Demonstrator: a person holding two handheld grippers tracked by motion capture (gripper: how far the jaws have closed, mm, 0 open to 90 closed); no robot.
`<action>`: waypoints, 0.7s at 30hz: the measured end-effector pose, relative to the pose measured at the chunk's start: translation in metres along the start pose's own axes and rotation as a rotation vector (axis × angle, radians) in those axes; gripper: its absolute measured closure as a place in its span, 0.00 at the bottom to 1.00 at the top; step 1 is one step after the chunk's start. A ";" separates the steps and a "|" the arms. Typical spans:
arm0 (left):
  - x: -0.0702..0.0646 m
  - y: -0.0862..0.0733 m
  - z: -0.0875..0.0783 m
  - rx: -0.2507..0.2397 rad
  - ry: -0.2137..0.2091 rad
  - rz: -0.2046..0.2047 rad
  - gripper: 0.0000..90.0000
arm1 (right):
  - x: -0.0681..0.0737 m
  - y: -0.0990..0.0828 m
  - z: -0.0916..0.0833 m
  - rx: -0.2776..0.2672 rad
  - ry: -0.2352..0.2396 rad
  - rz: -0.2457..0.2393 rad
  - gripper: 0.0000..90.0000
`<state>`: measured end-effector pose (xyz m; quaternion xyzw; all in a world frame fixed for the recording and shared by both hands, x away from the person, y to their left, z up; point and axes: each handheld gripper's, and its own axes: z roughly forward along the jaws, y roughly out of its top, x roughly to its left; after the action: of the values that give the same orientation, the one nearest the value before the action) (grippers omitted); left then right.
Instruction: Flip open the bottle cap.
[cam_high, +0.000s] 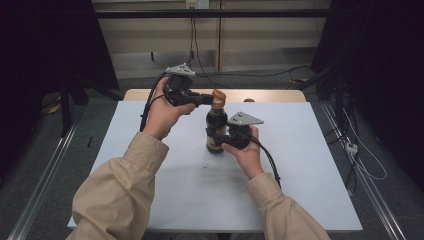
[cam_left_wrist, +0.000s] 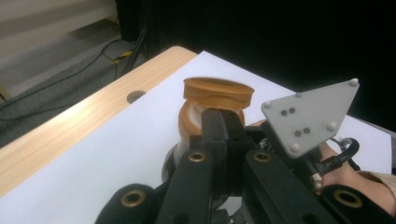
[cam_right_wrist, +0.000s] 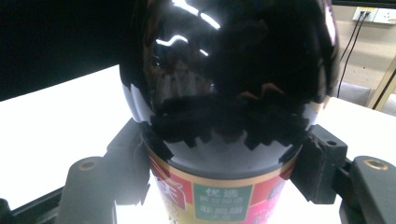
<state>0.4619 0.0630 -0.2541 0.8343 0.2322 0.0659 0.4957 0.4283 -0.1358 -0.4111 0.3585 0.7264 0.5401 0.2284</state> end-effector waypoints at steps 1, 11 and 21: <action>0.000 0.002 0.000 -0.011 0.002 0.004 1.00 | 0.000 0.000 0.000 0.000 0.000 -0.001 0.35; -0.007 0.020 0.015 -0.059 -0.001 0.014 1.00 | 0.000 0.000 0.000 -0.001 0.001 0.000 0.34; -0.007 -0.004 -0.012 -0.102 -0.006 0.018 0.70 | -0.002 -0.001 -0.006 0.004 0.013 0.040 0.22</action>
<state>0.4505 0.0712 -0.2503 0.8103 0.2194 0.0798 0.5375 0.4248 -0.1411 -0.4098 0.3700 0.7217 0.5452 0.2122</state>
